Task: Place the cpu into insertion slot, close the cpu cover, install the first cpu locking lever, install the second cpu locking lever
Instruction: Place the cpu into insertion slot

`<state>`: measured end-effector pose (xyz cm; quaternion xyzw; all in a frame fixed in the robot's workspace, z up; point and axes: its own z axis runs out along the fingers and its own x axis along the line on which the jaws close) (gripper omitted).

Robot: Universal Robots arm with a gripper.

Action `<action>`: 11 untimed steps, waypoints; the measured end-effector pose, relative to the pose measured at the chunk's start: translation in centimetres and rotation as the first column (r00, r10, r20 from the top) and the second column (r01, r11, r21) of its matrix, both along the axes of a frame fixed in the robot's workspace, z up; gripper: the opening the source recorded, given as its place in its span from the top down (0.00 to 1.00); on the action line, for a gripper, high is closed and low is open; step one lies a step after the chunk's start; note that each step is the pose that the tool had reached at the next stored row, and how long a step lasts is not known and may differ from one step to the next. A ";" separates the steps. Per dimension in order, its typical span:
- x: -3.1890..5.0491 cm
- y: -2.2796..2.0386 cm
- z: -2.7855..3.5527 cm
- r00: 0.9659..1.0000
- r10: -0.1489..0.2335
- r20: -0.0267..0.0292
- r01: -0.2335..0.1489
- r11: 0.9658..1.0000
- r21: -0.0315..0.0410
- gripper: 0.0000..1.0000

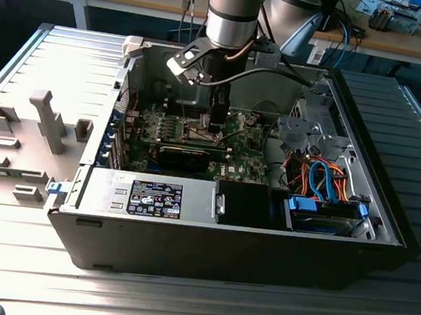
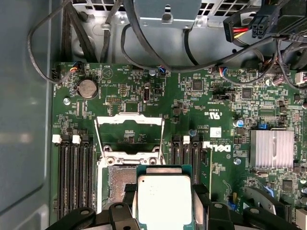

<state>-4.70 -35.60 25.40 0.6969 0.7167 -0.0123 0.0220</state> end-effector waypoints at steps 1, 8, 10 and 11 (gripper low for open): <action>-0.02 0.00 -0.04 1.000 0.004 0.000 -0.004 1.000 0.000 0.46; -0.07 0.00 -0.24 1.000 0.019 0.000 -0.019 1.000 0.000 0.46; -0.08 0.00 -0.28 1.000 0.021 0.000 -0.021 1.000 0.000 0.46; -0.09 0.00 -0.29 1.000 0.021 0.000 -0.021 1.000 0.000 0.46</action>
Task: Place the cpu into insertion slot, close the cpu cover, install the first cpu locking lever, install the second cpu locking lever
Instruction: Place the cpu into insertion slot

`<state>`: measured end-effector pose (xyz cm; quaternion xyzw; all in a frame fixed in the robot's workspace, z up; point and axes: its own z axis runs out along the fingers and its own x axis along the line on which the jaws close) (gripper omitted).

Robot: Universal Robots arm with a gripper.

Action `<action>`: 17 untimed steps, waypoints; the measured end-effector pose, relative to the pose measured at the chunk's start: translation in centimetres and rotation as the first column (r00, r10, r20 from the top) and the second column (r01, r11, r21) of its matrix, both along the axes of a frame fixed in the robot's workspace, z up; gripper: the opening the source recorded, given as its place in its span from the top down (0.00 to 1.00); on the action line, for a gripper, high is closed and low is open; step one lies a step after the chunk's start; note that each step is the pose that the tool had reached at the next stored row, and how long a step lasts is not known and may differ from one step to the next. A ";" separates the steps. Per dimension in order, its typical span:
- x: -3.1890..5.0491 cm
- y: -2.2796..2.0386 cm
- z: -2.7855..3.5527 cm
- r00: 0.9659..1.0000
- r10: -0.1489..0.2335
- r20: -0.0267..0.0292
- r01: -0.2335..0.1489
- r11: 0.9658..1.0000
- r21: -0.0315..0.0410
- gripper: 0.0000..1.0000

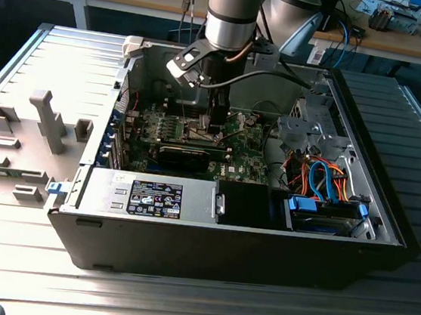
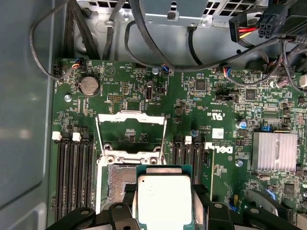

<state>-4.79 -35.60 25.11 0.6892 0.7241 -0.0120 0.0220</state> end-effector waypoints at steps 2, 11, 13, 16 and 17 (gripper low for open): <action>-0.01 0.00 -0.04 1.000 0.001 0.000 -0.001 1.000 0.000 0.46; -0.02 0.00 -0.16 1.000 0.009 0.000 -0.009 1.000 0.000 0.46; -0.02 0.00 -0.18 1.000 0.010 0.000 -0.010 1.000 0.000 0.46; -0.02 0.00 -0.26 1.000 0.012 0.000 -0.012 1.000 0.000 0.46; -0.02 0.00 -0.28 1.000 0.012 0.000 -0.012 1.000 0.000 0.46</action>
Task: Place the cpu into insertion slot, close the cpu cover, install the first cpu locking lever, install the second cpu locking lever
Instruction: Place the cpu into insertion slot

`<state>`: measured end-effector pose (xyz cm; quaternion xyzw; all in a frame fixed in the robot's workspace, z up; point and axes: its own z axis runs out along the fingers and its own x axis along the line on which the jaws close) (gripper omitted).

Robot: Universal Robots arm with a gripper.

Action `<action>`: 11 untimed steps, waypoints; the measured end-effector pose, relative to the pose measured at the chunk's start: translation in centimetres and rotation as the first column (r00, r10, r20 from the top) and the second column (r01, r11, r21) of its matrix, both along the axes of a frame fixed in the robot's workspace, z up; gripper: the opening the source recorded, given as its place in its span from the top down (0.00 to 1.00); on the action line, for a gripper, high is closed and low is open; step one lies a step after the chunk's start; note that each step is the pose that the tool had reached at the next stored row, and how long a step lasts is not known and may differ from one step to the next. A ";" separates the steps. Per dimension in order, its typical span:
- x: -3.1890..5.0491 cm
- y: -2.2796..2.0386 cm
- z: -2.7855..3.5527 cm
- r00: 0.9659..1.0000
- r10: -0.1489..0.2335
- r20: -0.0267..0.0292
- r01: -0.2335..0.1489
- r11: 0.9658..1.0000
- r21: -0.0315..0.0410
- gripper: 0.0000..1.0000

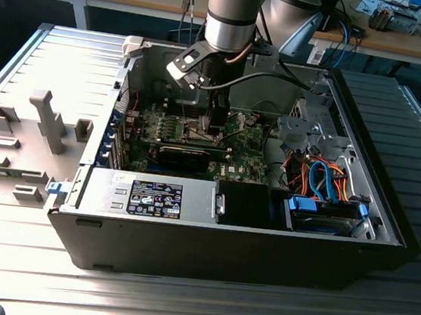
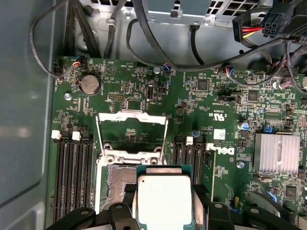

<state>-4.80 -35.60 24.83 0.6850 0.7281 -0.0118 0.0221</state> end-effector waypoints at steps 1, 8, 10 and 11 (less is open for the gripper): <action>0.00 0.00 -0.01 1.000 0.000 0.000 0.000 1.000 0.000 0.46; 0.00 0.00 -0.20 1.000 0.000 0.000 0.000 1.000 0.000 0.46; 0.00 0.00 -0.25 1.000 0.000 0.000 0.000 1.000 0.000 0.46; 0.00 0.00 -0.28 1.000 0.000 0.000 0.000 1.000 0.000 0.46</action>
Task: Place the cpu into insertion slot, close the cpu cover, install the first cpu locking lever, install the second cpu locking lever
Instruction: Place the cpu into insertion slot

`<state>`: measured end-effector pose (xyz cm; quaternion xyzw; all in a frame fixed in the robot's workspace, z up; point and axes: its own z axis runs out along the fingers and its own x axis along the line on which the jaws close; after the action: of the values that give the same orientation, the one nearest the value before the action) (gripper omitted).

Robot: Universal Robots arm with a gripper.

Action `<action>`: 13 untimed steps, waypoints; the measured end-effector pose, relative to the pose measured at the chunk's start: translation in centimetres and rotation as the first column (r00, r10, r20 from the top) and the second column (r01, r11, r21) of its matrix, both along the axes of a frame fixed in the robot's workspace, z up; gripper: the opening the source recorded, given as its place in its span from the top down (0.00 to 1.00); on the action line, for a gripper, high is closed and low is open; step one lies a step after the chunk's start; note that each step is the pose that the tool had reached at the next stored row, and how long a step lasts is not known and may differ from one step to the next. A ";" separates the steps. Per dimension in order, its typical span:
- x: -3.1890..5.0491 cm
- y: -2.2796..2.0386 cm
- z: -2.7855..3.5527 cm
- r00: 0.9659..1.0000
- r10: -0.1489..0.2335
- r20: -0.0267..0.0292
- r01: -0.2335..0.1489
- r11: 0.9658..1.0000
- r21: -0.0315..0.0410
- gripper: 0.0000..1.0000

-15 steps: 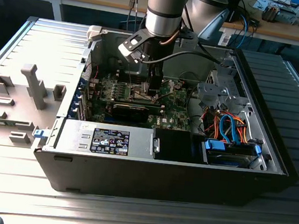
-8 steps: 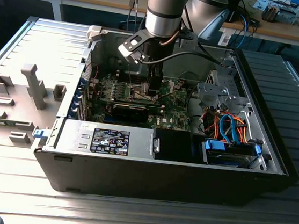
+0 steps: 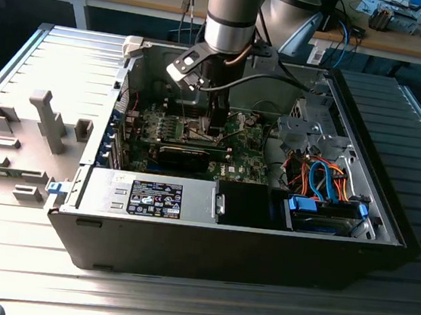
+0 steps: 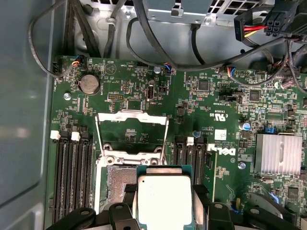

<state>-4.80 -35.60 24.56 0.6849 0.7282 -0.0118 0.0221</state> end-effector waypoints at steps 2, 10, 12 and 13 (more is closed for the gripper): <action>0.00 0.00 -0.12 1.000 0.000 0.000 0.000 1.000 0.000 0.46; 0.00 0.00 -0.42 1.000 0.000 0.000 0.000 1.000 0.000 0.46; 0.00 0.00 -0.49 1.000 0.000 0.000 0.000 1.000 0.000 0.46; 0.00 0.00 -0.53 1.000 0.000 0.000 0.000 1.000 0.000 0.46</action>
<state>-4.80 -35.60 24.03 0.6849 0.7282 -0.0119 0.0221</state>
